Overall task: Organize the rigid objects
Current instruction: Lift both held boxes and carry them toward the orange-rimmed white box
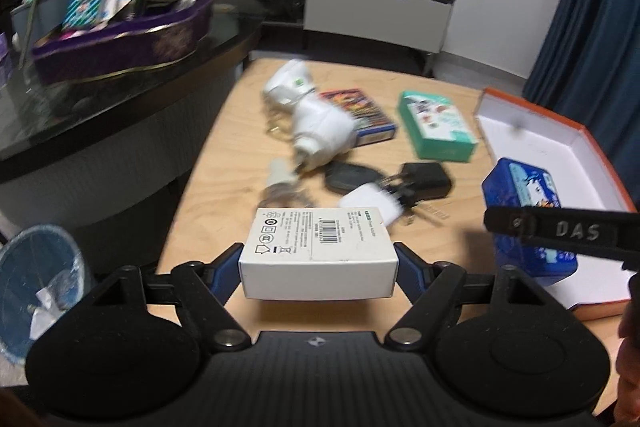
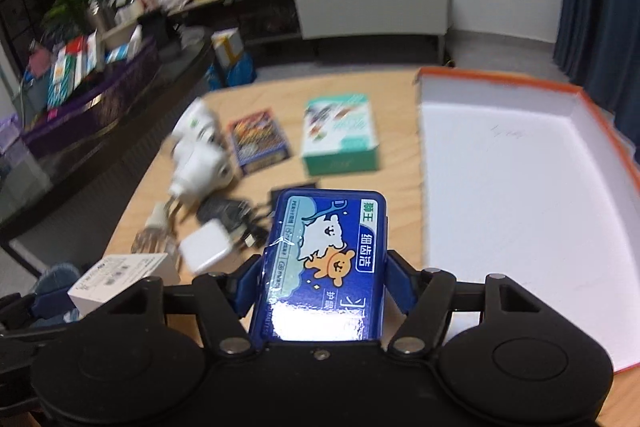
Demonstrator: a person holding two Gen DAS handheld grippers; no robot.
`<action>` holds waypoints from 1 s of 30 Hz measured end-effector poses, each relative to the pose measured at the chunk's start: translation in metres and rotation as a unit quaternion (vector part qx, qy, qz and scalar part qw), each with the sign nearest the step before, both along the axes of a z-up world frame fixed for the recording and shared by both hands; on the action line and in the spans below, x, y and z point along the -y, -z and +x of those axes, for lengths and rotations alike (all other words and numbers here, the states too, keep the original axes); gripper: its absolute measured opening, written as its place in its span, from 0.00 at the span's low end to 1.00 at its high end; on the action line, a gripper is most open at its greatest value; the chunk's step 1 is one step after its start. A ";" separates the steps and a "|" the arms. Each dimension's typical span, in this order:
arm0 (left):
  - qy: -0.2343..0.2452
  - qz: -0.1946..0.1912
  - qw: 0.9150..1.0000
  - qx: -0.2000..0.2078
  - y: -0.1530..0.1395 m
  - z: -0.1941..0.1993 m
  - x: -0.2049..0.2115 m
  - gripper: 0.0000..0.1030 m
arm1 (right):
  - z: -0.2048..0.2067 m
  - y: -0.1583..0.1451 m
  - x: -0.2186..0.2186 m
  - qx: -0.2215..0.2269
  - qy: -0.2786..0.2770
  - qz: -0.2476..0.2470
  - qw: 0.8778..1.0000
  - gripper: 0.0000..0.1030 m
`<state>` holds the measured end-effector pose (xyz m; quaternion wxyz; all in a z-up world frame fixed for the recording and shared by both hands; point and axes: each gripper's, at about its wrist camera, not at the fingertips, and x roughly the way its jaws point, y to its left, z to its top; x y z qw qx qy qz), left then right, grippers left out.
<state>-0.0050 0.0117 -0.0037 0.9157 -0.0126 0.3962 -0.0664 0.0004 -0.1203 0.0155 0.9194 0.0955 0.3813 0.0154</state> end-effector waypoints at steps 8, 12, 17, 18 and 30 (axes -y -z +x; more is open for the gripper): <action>0.068 -0.013 0.998 0.001 -0.027 0.036 0.066 0.77 | -0.004 -0.035 0.066 0.022 0.041 -0.060 0.997 0.75; 0.096 -0.027 0.995 0.019 -0.049 0.052 0.105 0.77 | -0.004 -0.053 0.108 0.036 0.076 -0.072 0.994 0.75; 0.122 -0.038 0.991 0.032 -0.064 0.063 0.149 0.77 | -0.006 -0.065 0.150 0.052 0.106 -0.066 0.991 0.75; 0.126 -0.038 0.991 0.034 -0.064 0.063 0.155 0.77 | -0.007 -0.065 0.156 0.054 0.108 -0.065 0.991 0.75; 0.121 -0.041 0.991 0.031 -0.057 0.068 0.186 0.77 | 0.010 -0.042 0.200 0.048 0.101 -0.029 0.993 0.75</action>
